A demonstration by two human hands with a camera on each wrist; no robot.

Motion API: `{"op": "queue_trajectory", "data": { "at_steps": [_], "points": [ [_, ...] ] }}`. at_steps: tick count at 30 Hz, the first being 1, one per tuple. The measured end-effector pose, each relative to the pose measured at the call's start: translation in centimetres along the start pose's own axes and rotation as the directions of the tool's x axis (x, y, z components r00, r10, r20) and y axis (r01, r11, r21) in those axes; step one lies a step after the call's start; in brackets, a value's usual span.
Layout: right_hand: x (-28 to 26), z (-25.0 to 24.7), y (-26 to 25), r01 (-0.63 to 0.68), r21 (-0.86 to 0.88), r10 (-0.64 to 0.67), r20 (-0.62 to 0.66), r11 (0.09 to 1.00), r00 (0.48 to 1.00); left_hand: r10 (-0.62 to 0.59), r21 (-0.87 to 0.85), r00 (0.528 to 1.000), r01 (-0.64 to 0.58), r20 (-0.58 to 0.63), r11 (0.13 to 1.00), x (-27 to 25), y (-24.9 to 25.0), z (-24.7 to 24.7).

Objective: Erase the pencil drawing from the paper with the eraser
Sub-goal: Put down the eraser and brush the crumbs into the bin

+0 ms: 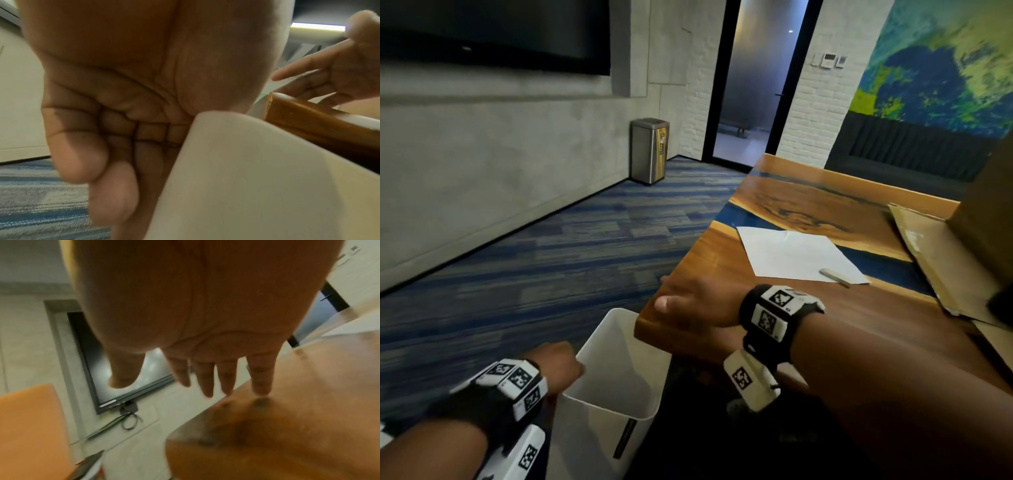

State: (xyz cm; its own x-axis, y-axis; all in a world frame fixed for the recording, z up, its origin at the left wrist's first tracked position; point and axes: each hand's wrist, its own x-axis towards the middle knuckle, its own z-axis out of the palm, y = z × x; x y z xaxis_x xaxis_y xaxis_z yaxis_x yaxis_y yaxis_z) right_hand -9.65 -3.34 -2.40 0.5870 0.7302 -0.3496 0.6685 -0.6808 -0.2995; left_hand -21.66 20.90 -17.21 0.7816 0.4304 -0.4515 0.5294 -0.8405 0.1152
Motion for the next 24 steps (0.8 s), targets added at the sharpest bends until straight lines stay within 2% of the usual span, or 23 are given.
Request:
{"op": "queue_trajectory", "data": {
  "at_steps": [1,3,4,5,6,7,8,9,10,11,13,15,17,18,19,21,23,24],
  "points": [
    [0.5,-0.5,1.4,-0.09,0.028,0.091,-0.061,0.996,0.994,-0.002,0.004,1.0,0.002,-0.002,1.0,0.0,-0.2,-0.1],
    [1.4,-0.7,3.5,-0.368,-0.066,0.36,-0.103,0.928,0.927,-0.001,0.019,1.0,0.001,-0.01,1.0,-0.1,-0.4,-0.2],
    [1.5,-0.6,3.6,-0.459,-0.14,0.455,-0.062,0.877,0.888,0.006,0.024,1.0,-0.006,-0.018,1.0,0.0,-0.6,-0.2],
    [1.7,0.1,3.5,-0.485,-0.189,0.492,-0.009,0.854,0.87,0.011,0.027,1.0,-0.01,-0.025,1.0,0.2,-0.8,-0.2],
    [1.6,0.9,2.6,-0.454,-0.199,0.472,0.049,0.868,0.88,0.008,0.026,0.999,-0.007,-0.032,1.0,0.3,-1.0,-0.1],
    [1.2,1.7,1.4,-0.378,-0.186,0.399,0.087,0.907,0.913,-0.001,0.021,0.999,0.002,-0.033,1.0,0.4,-1.1,0.0],
    [0.1,2.4,-0.1,-0.254,-0.158,0.272,0.099,0.954,0.957,-0.012,0.016,0.999,0.012,-0.03,1.0,0.5,-1.1,0.2],
    [-0.9,3.1,-1.1,-0.111,-0.112,0.121,0.084,0.987,0.989,-0.023,0.007,1.0,0.023,-0.021,1.0,0.5,-1.1,0.3],
    [-2.3,3.5,-1.8,0.001,-0.027,0.001,0.057,1.0,0.998,-0.026,-0.003,0.999,0.026,-0.019,1.0,0.4,-1.0,0.4],
    [-3.6,3.6,-2.2,0.06,0.105,-0.061,0.0,0.993,0.998,-0.03,-0.009,0.999,0.03,-0.015,1.0,0.4,-0.9,0.5],
    [-5.1,3.5,-0.2,0.04,0.309,0.023,-0.197,0.95,0.98,-0.029,-0.019,1.0,0.029,-0.01,0.999,0.4,-0.7,0.6],
    [-6.2,3.9,2.9,-0.137,0.27,0.226,-0.335,0.953,0.915,-0.022,-0.035,1.0,0.022,-0.004,0.999,0.7,-0.5,0.8],
    [-6.0,5.2,5.3,-0.402,0.149,0.429,-0.327,0.903,0.842,-0.005,-0.048,1.0,0.004,-0.013,0.999,1.2,-0.5,1.1],
    [-5.7,6.2,5.5,-0.479,0.107,0.488,-0.288,0.871,0.824,0.006,-0.049,1.0,-0.007,-0.018,0.999,1.2,-0.4,1.2],
    [-5.1,7.4,5.7,-0.488,0.062,0.485,-0.275,0.871,0.83,0.01,-0.043,1.0,-0.011,-0.014,0.999,1.2,-0.2,1.2],
    [-4.5,9.4,3.7,-0.375,-0.04,0.353,-0.264,0.926,0.898,-0.007,-0.022,1.0,0.007,-0.008,1.0,1.2,0.1,1.7],
    [-4.9,10.4,1.1,-0.142,-0.11,0.116,-0.212,0.984,0.97,-0.018,0.003,1.0,0.018,-0.002,1.0,1.4,0.4,2.3],
    [-5.7,10.1,0.3,-0.02,-0.065,0.008,-0.182,0.998,0.983,-0.028,0.011,1.0,0.028,-0.003,1.0,1.6,0.2,2.8]
  ]
}}
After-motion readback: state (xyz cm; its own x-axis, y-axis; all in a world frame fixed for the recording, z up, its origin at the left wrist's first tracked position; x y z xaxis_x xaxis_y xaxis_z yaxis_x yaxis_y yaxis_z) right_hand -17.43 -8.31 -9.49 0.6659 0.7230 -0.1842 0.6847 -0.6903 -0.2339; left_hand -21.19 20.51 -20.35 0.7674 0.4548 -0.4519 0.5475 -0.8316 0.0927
